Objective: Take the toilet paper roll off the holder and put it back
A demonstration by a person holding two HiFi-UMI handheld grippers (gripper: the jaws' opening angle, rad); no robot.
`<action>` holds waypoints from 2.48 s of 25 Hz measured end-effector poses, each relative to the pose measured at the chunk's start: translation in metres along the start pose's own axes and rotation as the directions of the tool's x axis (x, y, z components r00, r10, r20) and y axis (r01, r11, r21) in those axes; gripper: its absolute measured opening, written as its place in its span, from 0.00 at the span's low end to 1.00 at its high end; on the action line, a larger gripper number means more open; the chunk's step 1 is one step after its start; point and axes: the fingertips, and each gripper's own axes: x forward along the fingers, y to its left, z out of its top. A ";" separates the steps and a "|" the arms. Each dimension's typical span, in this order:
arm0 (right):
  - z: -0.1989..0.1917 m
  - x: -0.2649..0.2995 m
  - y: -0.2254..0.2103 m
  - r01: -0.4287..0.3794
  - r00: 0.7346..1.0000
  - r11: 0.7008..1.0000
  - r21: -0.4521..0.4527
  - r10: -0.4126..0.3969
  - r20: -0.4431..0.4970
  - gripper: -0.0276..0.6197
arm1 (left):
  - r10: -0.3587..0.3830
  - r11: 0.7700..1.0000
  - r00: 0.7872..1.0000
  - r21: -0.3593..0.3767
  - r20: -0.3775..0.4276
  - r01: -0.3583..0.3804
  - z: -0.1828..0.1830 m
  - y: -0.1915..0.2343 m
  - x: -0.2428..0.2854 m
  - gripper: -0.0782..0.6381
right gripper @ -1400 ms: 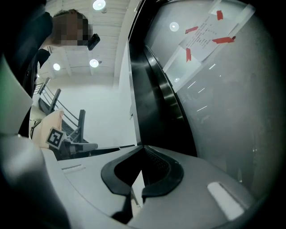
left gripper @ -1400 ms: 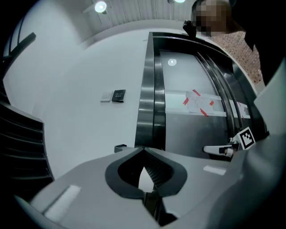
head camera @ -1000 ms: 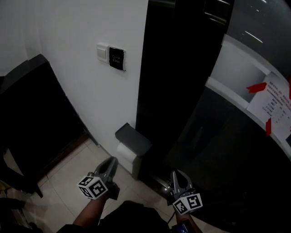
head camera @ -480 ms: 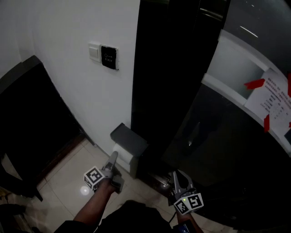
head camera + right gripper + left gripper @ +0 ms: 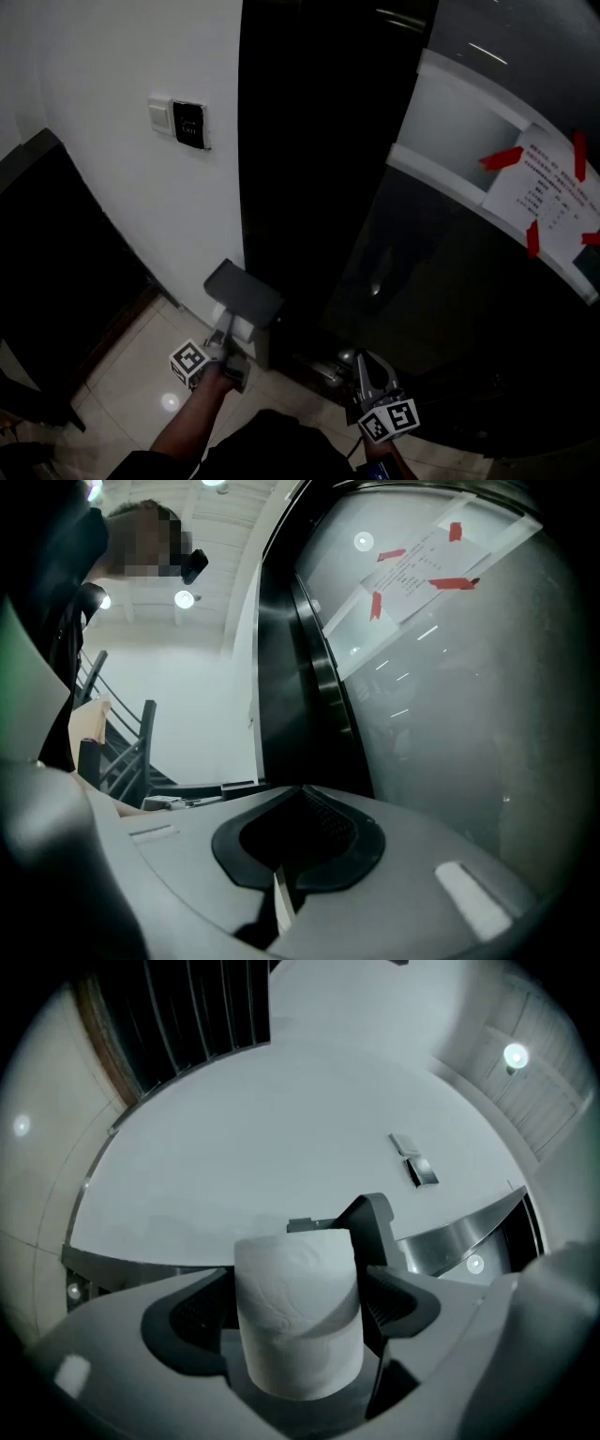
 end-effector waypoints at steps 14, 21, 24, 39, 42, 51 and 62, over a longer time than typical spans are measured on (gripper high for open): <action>0.005 -0.008 -0.016 0.037 0.999 0.999 0.003 -0.037 0.017 0.06 | -0.024 0.997 1.000 -0.078 0.002 0.024 -0.005 0.003 0.013 0.72; 0.005 -0.011 -0.014 0.020 1.000 1.000 -0.008 -0.020 0.006 0.06 | -0.052 0.989 0.999 -0.137 0.001 0.051 -0.019 -0.004 0.013 0.72; 0.007 -0.014 -0.016 0.021 1.000 1.000 -0.006 -0.020 0.008 0.06 | -0.070 0.983 0.998 -0.169 -0.003 0.068 -0.033 -0.011 0.014 0.72; 0.008 -0.034 -0.023 0.013 1.000 1.000 0.013 -0.013 0.011 0.06 | -0.113 0.970 0.989 -0.227 -0.100 0.088 -0.097 -0.022 0.007 0.72; 0.009 -0.036 -0.023 0.010 1.000 1.000 0.015 -0.010 0.012 0.06 | -0.127 0.967 0.983 -0.236 -0.136 0.093 -0.110 -0.025 0.004 0.71; 0.005 -0.037 -0.014 -0.018 1.000 1.000 0.021 0.018 -0.002 0.06 | -0.171 0.961 0.942 -0.258 -0.288 0.095 -0.146 -0.042 -0.016 0.71; -0.012 -0.016 0.019 -0.118 0.992 0.992 0.035 0.119 -0.036 0.06 | -0.171 0.979 0.928 -0.165 -0.330 0.121 -0.124 -0.052 -0.062 0.71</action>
